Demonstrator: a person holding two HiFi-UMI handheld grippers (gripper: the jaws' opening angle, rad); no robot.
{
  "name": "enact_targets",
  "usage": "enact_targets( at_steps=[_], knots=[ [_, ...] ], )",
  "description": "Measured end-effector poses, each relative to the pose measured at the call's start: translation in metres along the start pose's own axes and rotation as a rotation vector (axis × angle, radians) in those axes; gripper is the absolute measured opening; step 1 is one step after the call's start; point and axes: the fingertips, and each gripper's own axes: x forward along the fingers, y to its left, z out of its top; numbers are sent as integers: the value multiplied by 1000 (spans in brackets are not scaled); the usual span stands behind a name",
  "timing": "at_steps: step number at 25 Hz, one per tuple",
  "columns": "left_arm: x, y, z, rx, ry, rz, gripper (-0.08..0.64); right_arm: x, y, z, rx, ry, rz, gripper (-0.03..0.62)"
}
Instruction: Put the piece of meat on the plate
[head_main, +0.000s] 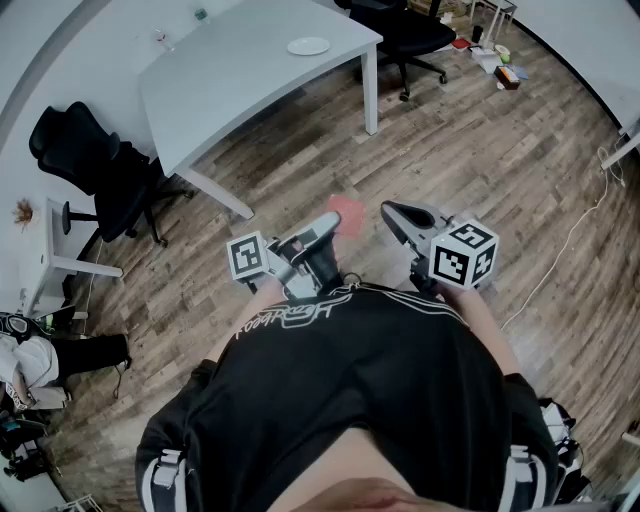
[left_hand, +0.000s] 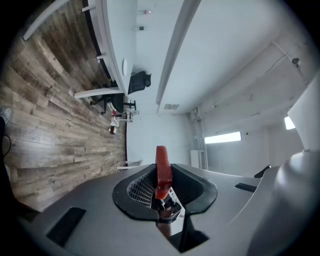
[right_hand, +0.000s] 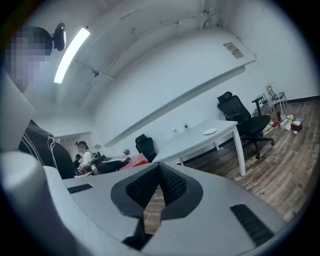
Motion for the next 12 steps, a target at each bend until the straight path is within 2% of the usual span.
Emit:
enact_targets(
  at_steps=[12],
  knots=[
    [6, -2, -7, -2, 11, 30, 91, -5, -1, 3, 27, -14, 6, 9]
  ],
)
